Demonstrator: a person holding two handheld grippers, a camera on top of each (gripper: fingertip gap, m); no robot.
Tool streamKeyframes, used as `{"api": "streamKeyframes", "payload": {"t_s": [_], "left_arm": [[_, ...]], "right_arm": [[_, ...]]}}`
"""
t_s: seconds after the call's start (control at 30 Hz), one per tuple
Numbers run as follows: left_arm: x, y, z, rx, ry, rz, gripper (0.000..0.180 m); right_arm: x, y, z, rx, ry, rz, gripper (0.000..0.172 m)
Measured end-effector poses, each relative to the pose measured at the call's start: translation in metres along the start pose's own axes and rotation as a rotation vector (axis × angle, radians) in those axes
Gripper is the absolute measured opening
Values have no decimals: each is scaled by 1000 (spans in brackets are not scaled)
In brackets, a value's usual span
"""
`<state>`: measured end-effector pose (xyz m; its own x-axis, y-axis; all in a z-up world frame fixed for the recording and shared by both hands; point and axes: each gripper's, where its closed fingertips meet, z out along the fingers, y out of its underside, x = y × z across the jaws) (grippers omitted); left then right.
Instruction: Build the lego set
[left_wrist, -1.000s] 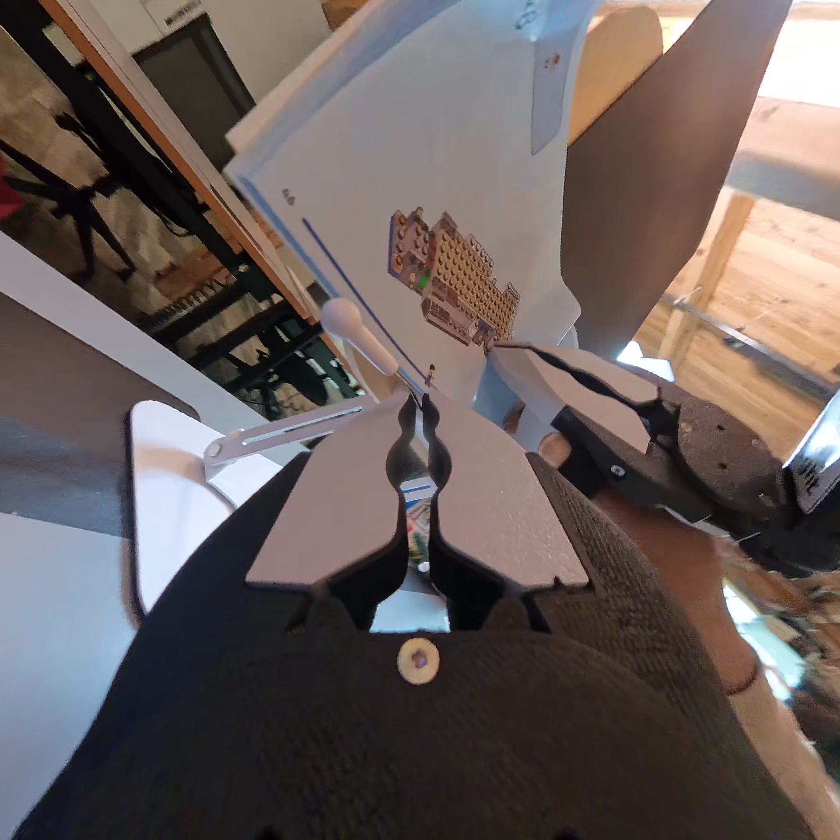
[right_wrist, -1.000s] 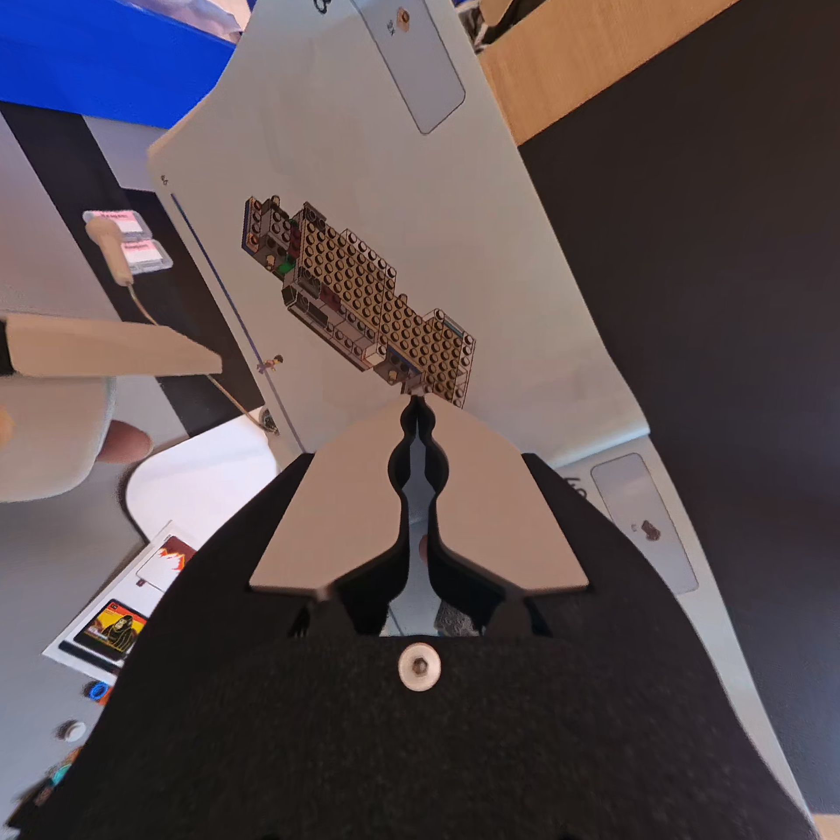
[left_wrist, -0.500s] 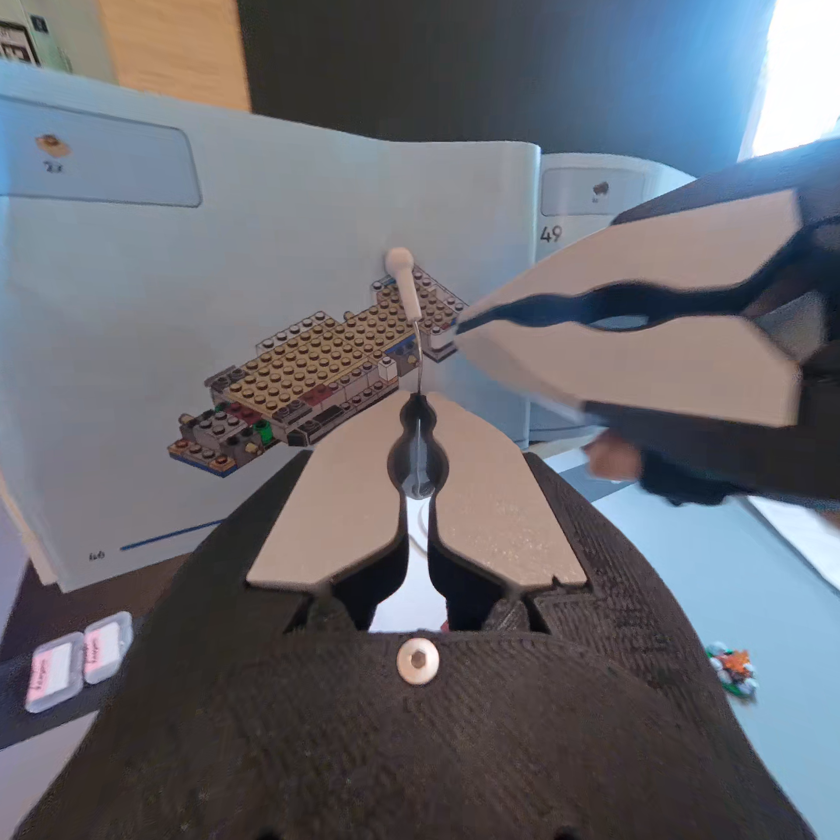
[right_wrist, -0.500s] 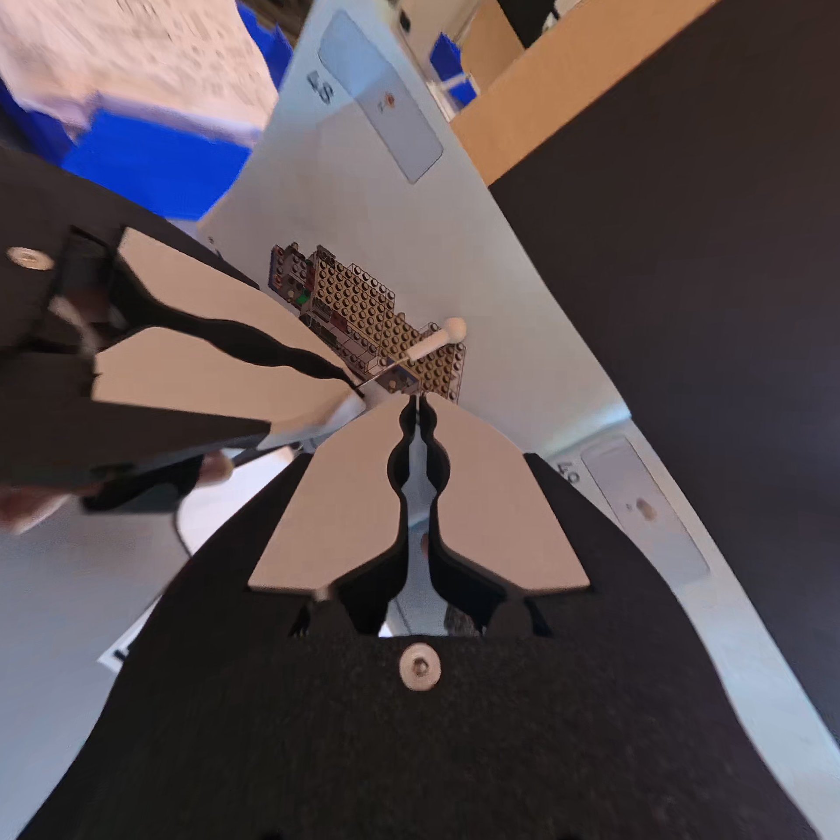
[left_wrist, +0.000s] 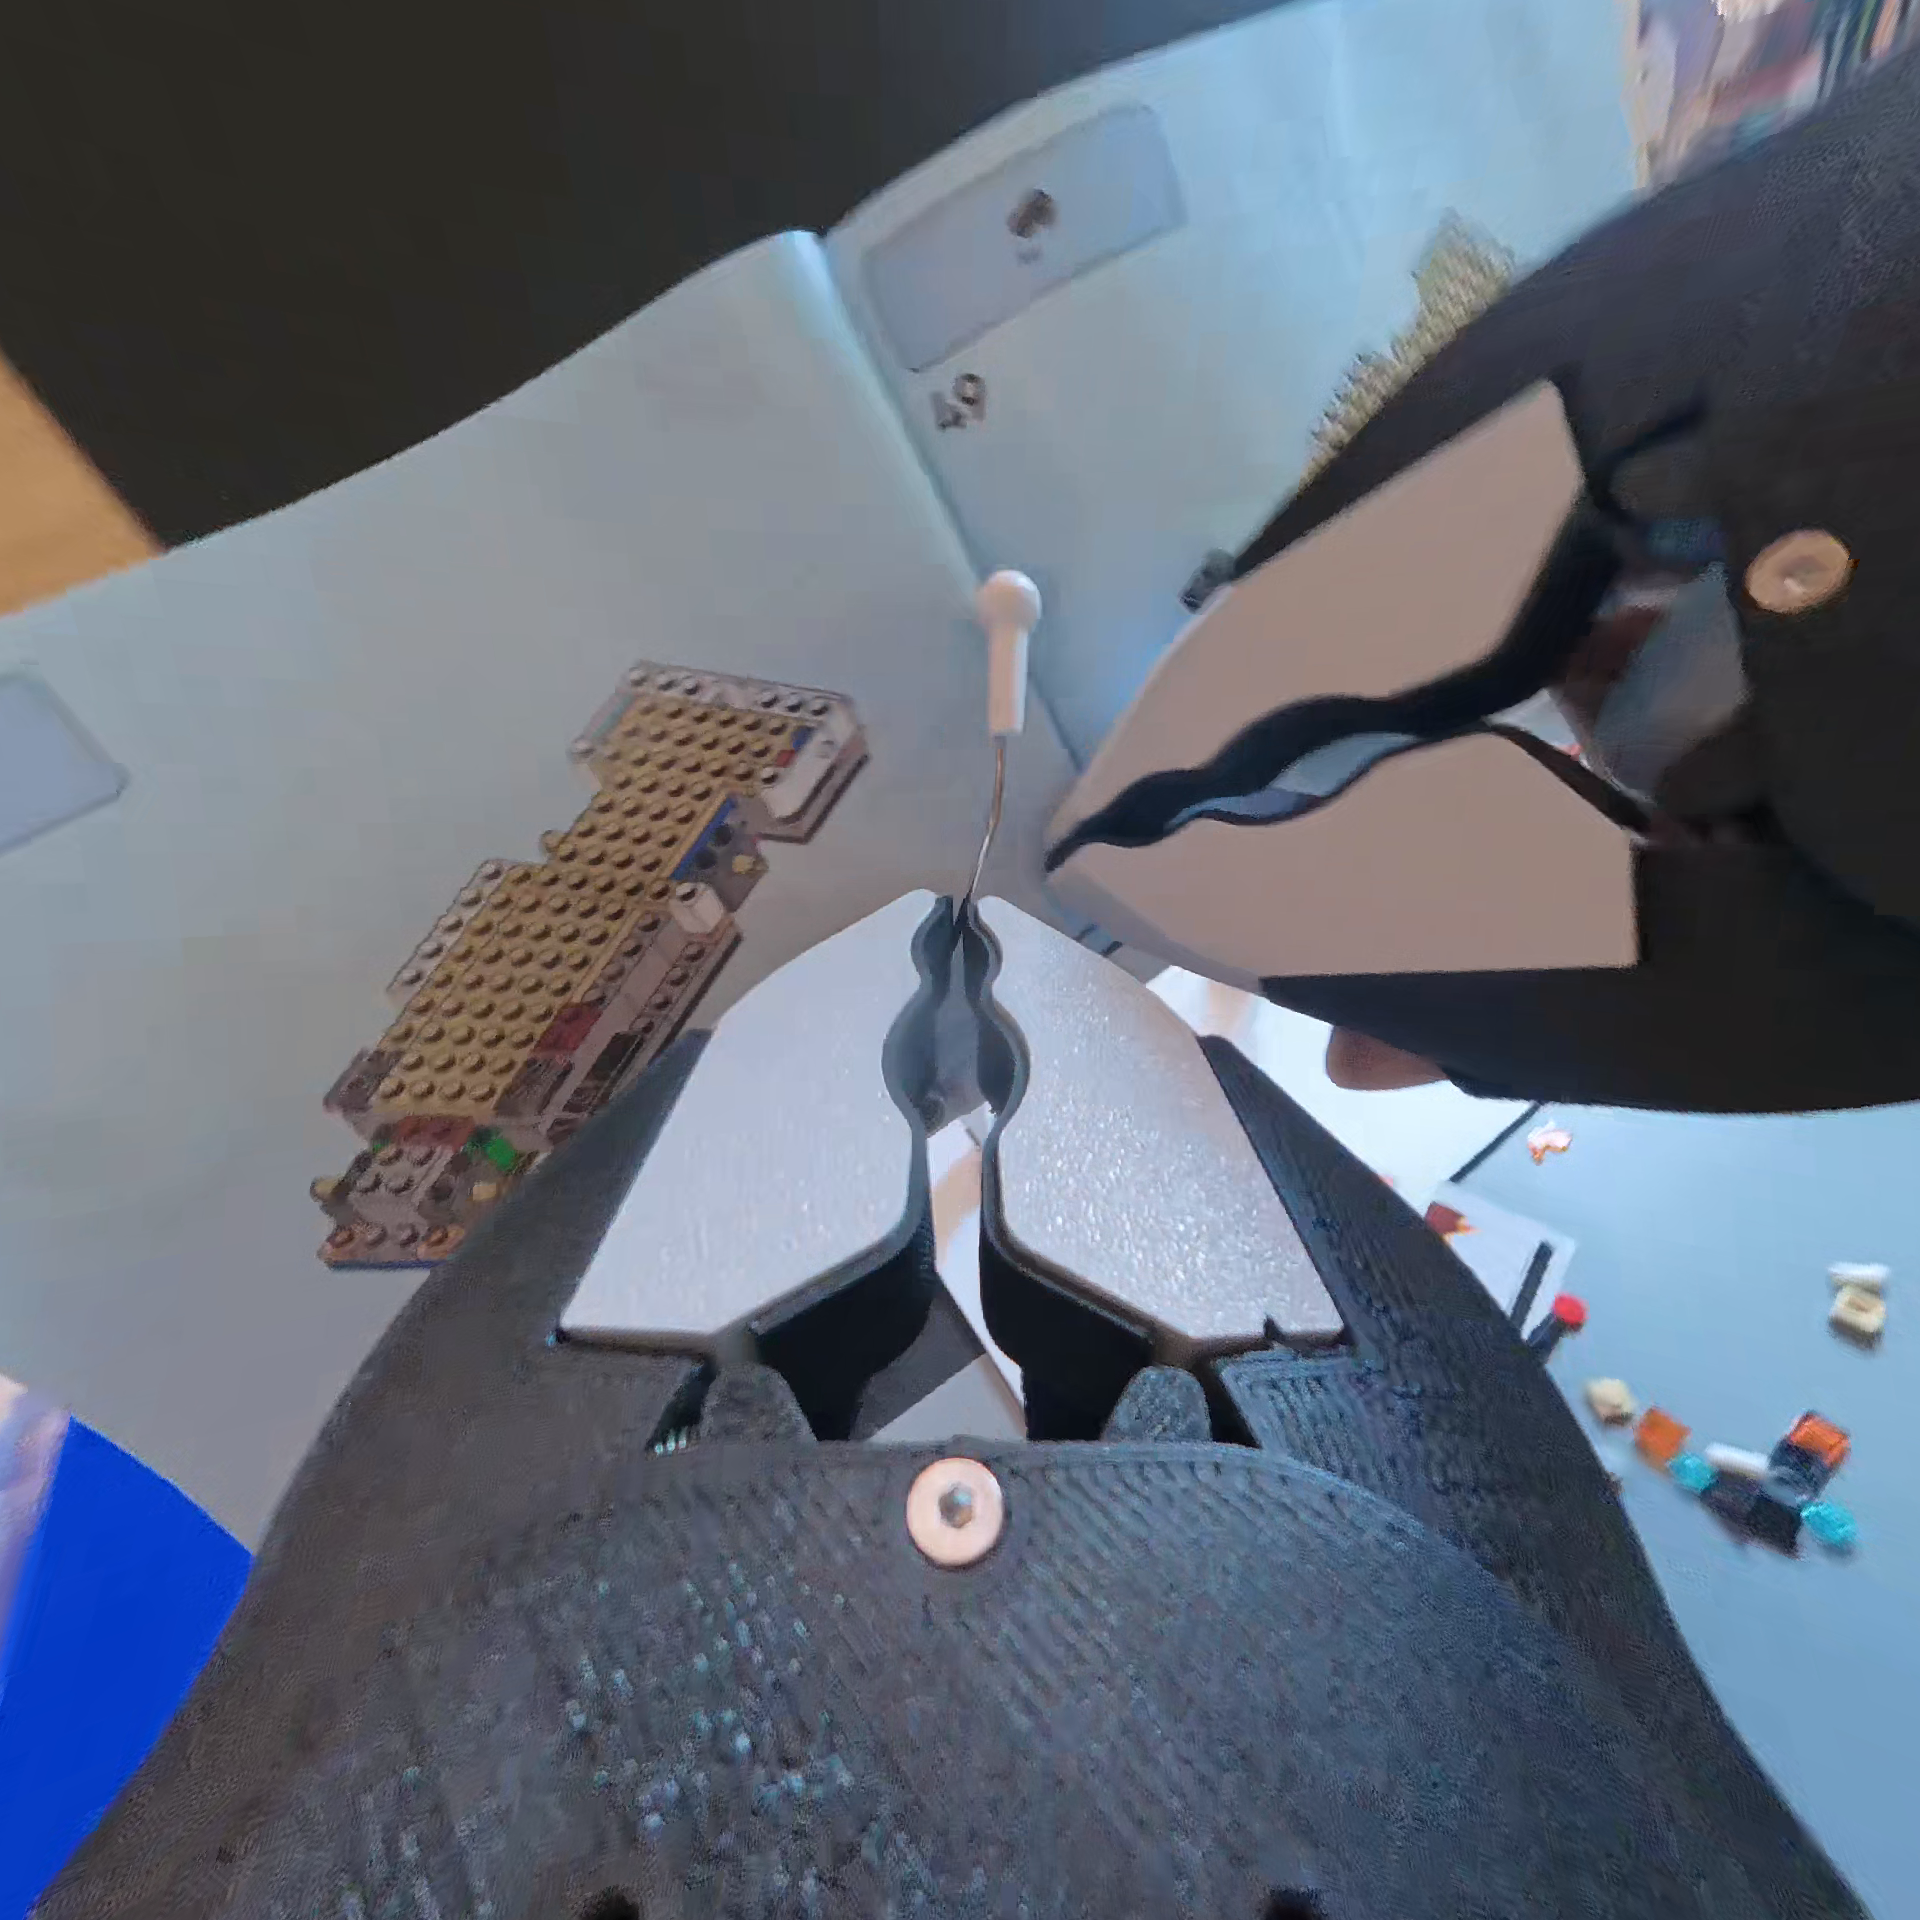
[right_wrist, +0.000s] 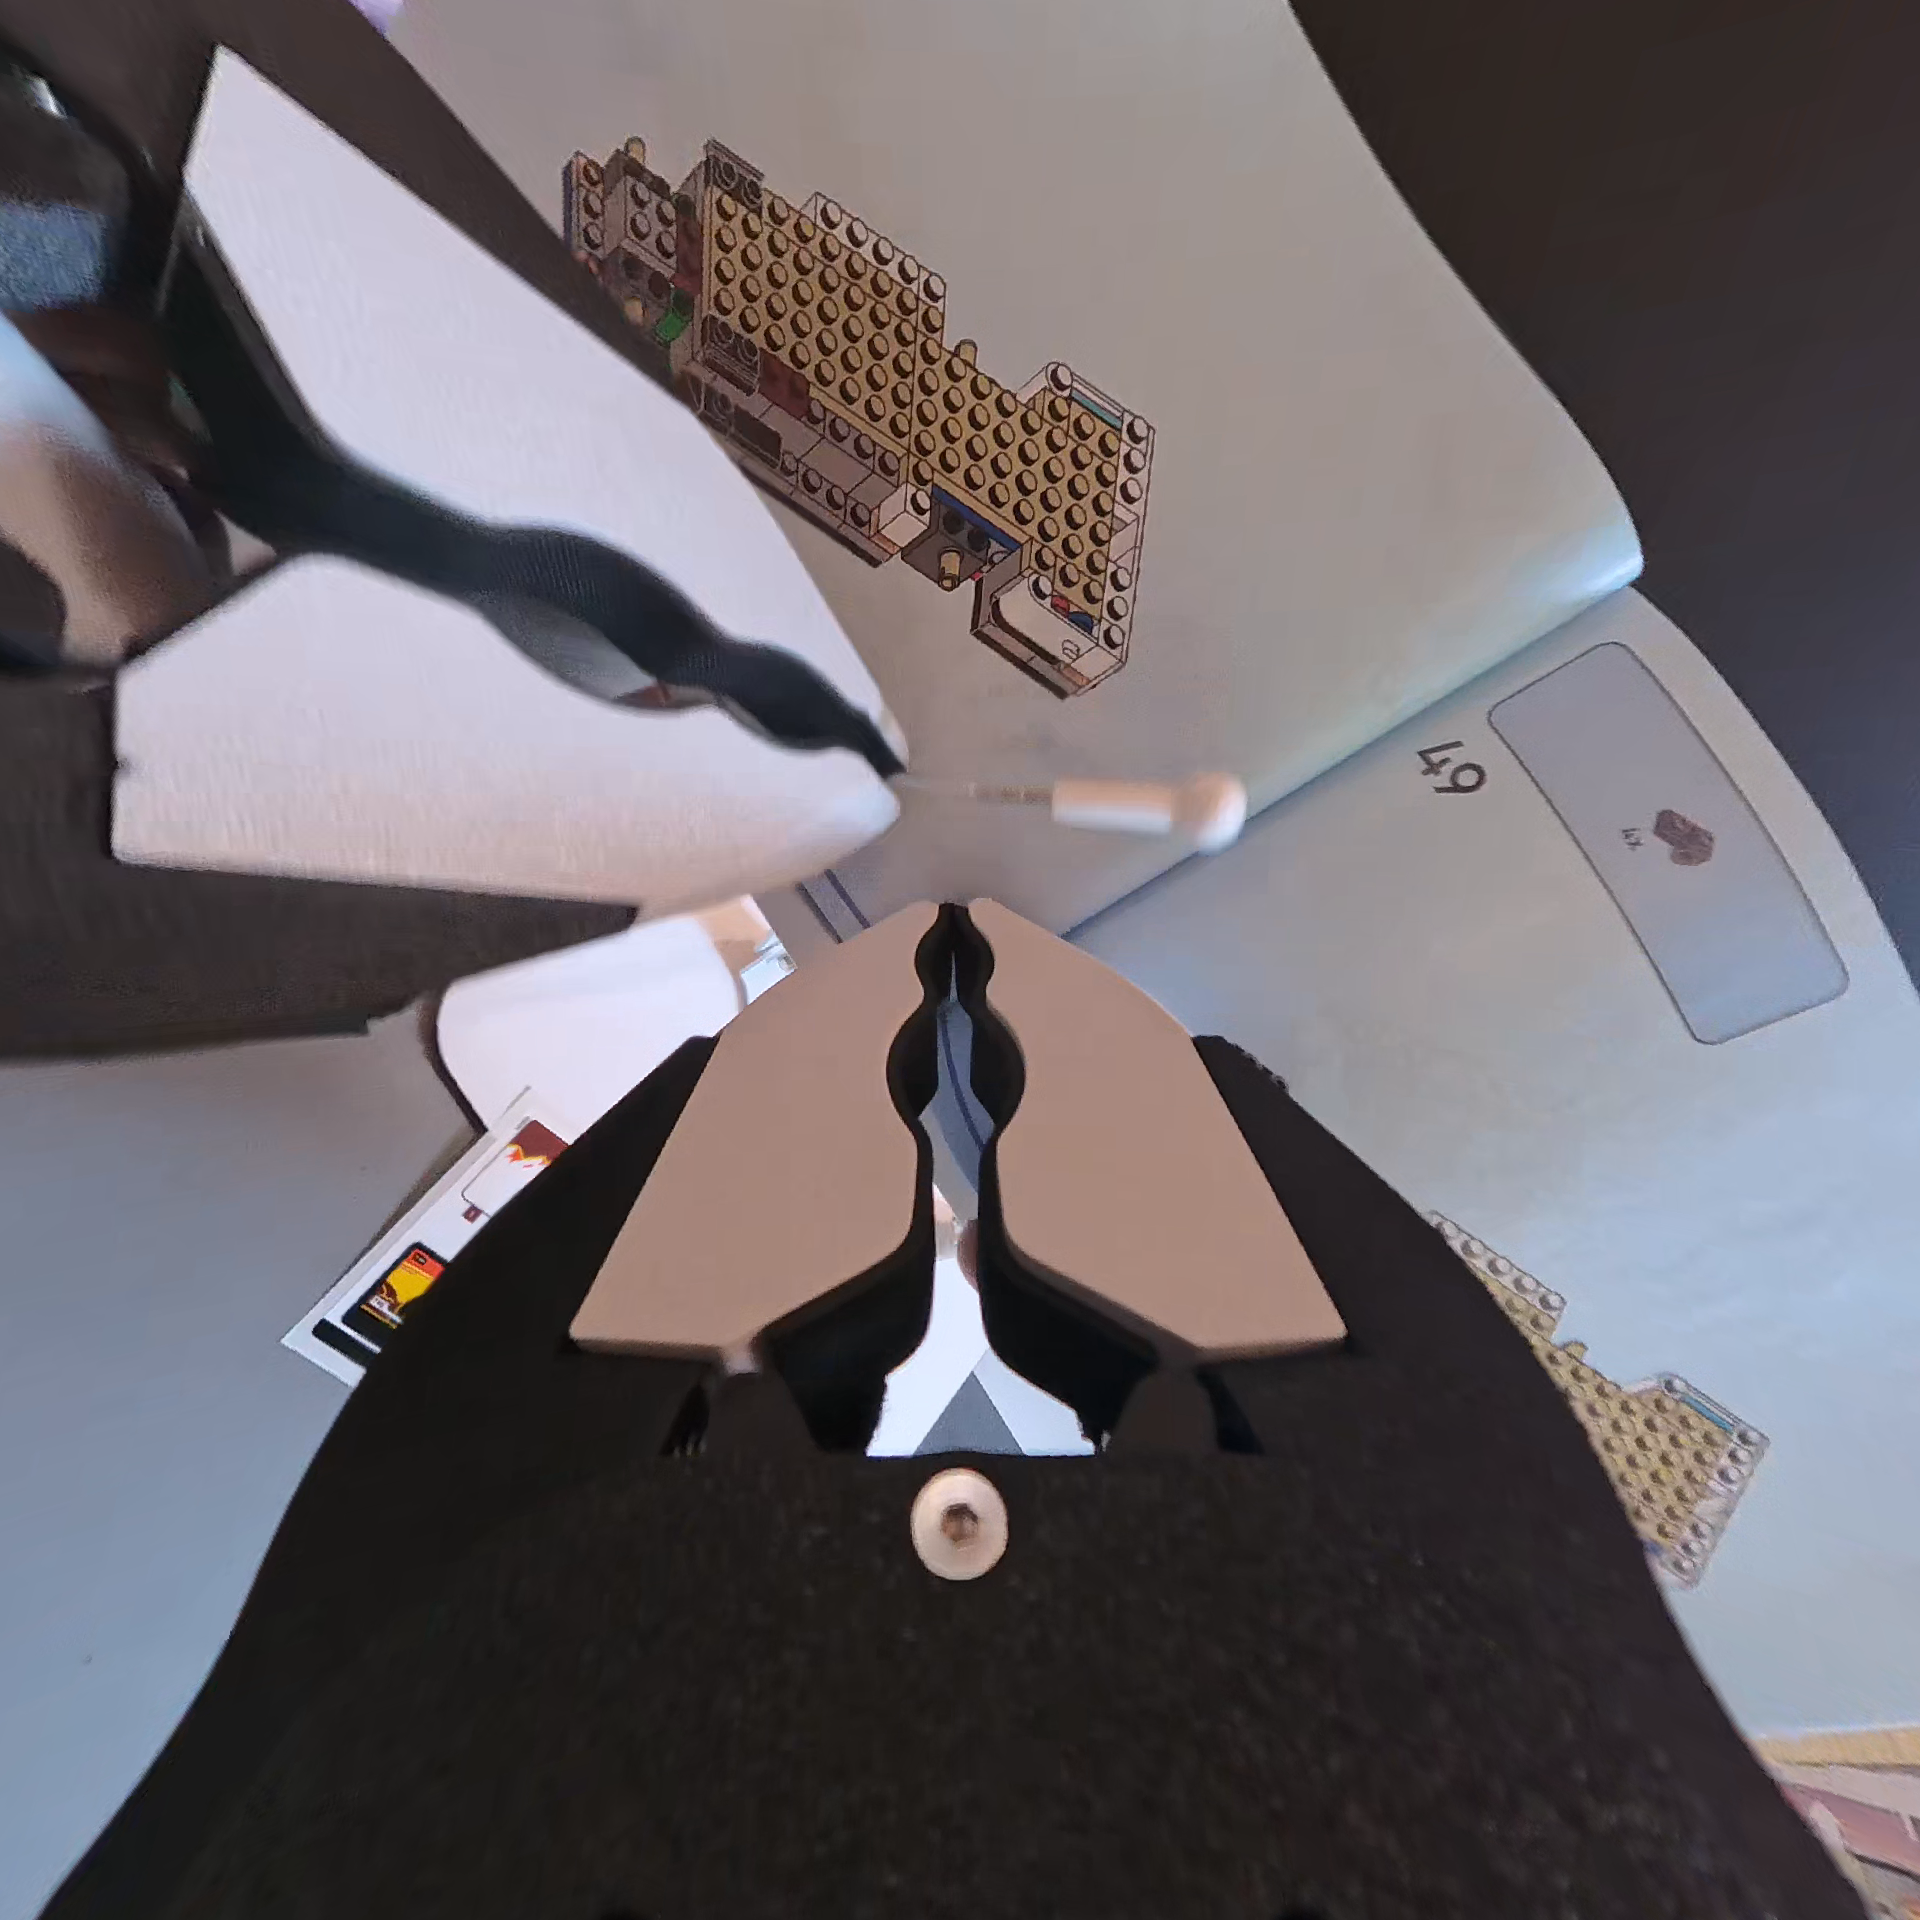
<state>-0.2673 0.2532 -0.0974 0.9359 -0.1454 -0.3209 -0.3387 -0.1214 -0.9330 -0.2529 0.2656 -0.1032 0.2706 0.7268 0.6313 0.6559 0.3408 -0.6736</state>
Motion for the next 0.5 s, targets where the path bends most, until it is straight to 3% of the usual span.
{"api": "streamKeyframes", "payload": {"t_s": [0.23, 0.37, 0.5], "left_arm": [[10, 5, 5, -67, 43, 207, 2], [11, 5, 3, -68, 37, 320, 2], [20, 7, 4, -76, 57, 433, 2]], "right_arm": [[5, 5, -18, 67, -41, 83, 0], [34, 33, -35, 14, 58, 74, 2], [42, 54, -27, -17, 94, 37, 0]]}}
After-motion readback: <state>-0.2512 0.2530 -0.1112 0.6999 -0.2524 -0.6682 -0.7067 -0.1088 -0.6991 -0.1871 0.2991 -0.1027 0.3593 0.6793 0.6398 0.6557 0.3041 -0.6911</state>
